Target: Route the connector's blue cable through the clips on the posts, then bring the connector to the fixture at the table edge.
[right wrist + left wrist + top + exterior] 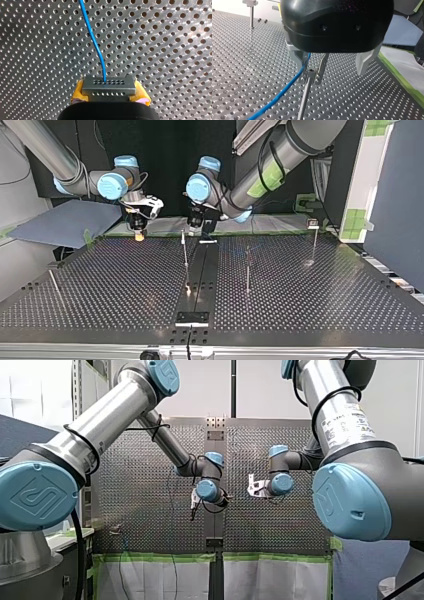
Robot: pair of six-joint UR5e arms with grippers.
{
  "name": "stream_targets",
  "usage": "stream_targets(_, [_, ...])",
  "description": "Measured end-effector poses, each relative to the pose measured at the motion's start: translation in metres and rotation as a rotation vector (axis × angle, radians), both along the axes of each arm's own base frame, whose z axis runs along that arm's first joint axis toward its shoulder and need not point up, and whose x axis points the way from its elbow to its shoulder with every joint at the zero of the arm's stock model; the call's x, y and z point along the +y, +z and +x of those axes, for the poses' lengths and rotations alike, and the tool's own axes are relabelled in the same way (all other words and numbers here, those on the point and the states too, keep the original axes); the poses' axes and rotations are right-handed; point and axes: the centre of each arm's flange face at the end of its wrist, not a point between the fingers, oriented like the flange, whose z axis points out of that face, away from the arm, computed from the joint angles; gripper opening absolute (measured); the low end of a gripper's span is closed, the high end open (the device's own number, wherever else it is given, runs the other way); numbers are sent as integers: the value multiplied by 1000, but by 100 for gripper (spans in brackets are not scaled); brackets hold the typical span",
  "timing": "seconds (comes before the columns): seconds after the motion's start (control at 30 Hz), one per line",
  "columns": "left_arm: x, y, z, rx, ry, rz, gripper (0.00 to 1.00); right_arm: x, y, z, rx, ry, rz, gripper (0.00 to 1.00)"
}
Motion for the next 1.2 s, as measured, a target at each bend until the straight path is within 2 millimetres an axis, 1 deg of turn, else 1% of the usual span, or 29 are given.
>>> stream_targets(0.37, [-5,6,-5,-7,-6,-6,100,-1,0,-1,-1,0,0,0])
stream_targets(0.67, [-4,20,-10,-20,2,-22,100,-1,0,-1,-2,2,1,0])
stream_targets(0.77, [-4,20,-12,-19,0,-22,100,-1,0,-1,-4,4,2,0])
stream_targets(1.2, [-16,19,-24,-20,-55,-18,100,-1,0,-1,-6,6,3,0])
